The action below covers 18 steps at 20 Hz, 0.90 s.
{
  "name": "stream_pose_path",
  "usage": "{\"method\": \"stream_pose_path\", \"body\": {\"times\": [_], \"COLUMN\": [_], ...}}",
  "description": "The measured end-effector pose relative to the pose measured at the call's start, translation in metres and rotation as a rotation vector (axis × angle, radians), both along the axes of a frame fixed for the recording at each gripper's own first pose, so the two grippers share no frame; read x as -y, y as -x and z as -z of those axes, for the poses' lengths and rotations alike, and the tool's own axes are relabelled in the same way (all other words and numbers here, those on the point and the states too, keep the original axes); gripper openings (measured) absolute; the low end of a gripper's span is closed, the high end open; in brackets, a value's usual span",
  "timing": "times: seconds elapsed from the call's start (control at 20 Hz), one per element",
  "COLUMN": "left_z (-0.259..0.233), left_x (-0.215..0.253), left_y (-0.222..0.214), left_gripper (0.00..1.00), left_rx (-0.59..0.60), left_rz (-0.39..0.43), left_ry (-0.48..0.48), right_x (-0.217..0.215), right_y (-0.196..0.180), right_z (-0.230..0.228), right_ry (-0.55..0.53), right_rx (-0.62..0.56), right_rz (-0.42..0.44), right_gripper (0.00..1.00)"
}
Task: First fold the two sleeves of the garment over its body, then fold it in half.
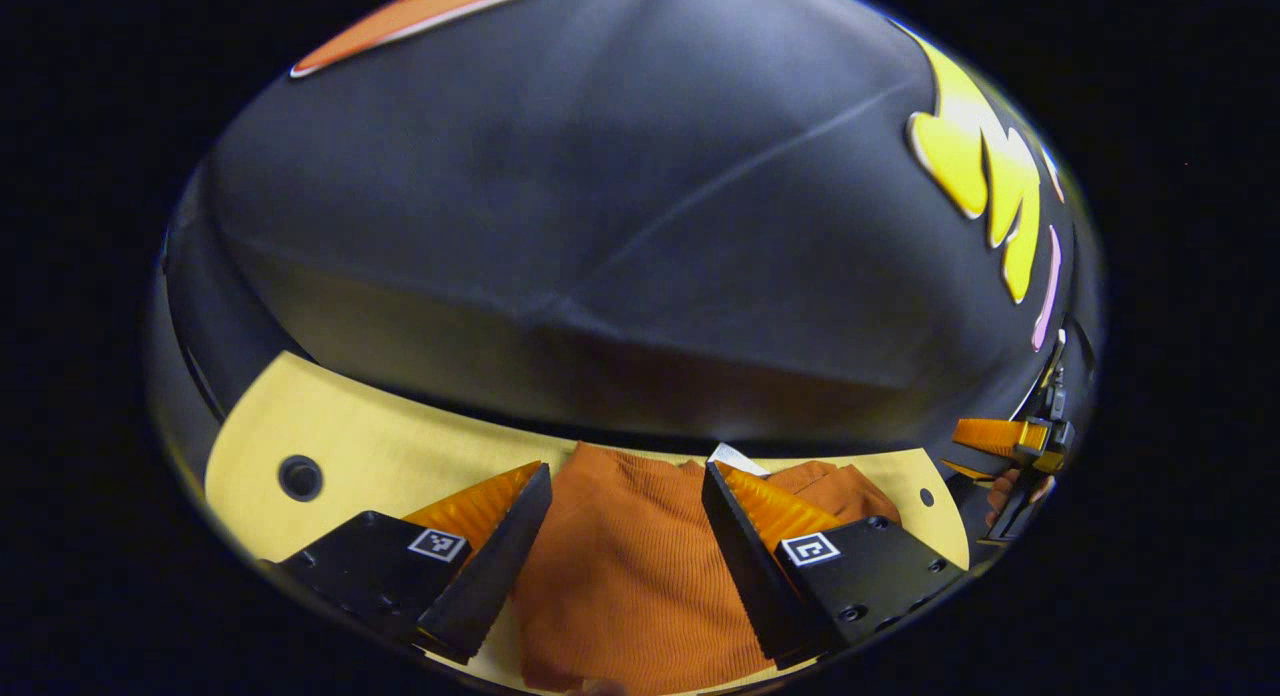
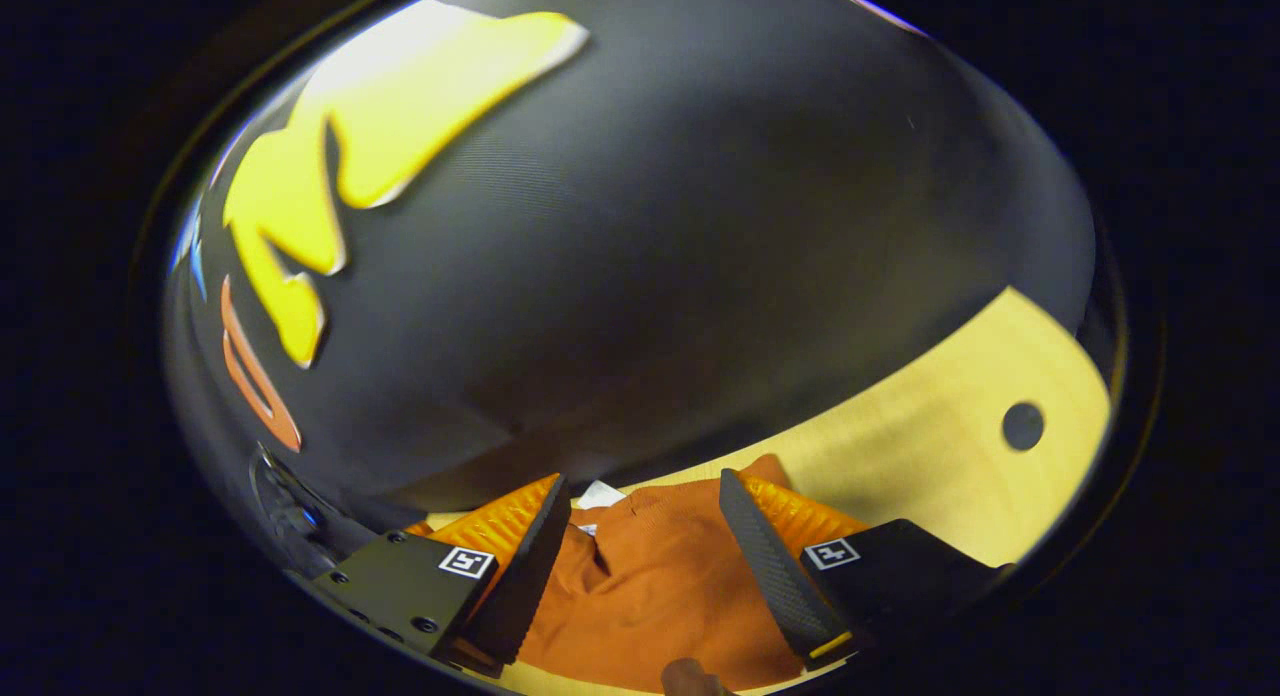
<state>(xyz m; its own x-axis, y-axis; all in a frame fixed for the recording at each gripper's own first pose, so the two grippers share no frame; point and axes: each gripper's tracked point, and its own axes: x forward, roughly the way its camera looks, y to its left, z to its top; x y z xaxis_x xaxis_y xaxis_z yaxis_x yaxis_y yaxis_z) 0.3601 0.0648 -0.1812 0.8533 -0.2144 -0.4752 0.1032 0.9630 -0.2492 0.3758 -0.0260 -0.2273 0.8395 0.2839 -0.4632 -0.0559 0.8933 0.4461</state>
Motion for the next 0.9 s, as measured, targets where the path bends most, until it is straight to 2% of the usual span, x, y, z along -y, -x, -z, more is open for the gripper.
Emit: {"method": "stream_pose_path", "body": {"times": [0.2,0.25,0.3,0.35,0.4,0.45,0.5,0.6,0.75,0.8,0.85,0.9], "left_z": [-0.067,-0.085,-0.1,-0.113,-0.124,-0.137,-0.149,-0.17,-0.198,-0.204,-0.209,-0.212], "left_x": [-0.012,-0.016,-0.016,-0.015,-0.012,-0.01,-0.004,0.004,0.013,0.014,0.019,0.02], "left_y": [0.04,0.055,0.07,0.085,0.103,0.123,0.144,0.187,0.263,0.284,0.31,0.333], "left_gripper": [0.99,0.98,0.98,0.99,0.98,0.98,0.98,0.98,0.98,0.98,1.0,0.98], "left_rx": [0.147,0.187,0.224,0.262,0.291,0.32,0.348,0.402,0.455,0.465,0.468,0.475], "left_rz": [-0.043,-0.049,-0.054,-0.059,-0.064,-0.067,-0.056,-0.063,-0.126,-0.153,-0.181,-0.21], "left_ry": [-0.069,-0.085,-0.097,-0.11,-0.12,-0.129,-0.141,-0.19,-0.219,-0.222,-0.226,-0.236], "right_x": [-0.01,-0.01,-0.011,-0.006,-0.006,-0.01,-0.01,-0.012,-0.015,-0.011,-0.008,-0.004], "right_y": [0.032,0.044,0.063,0.077,0.101,0.12,0.14,0.18,0.24,0.265,0.289,0.313], "right_z": [-0.038,-0.054,-0.075,-0.094,-0.118,-0.136,-0.149,-0.173,-0.194,-0.196,-0.195,-0.191], "right_ry": [0.177,0.211,0.239,0.273,0.302,0.321,0.35,0.389,0.424,0.418,0.416,0.418], "right_rx": [0.127,0.166,0.204,0.244,0.298,0.338,0.373,0.445,0.542,0.557,0.562,0.561], "right_rz": [-0.002,0.011,0.021,0.049,0.078,0.097,0.118,0.144,0.154,0.15,0.142,0.134], "right_gripper": [0.98,0.93,0.98,0.93,0.98,0.94,0.98,0.98,0.97,0.93,0.96,0.93]}}
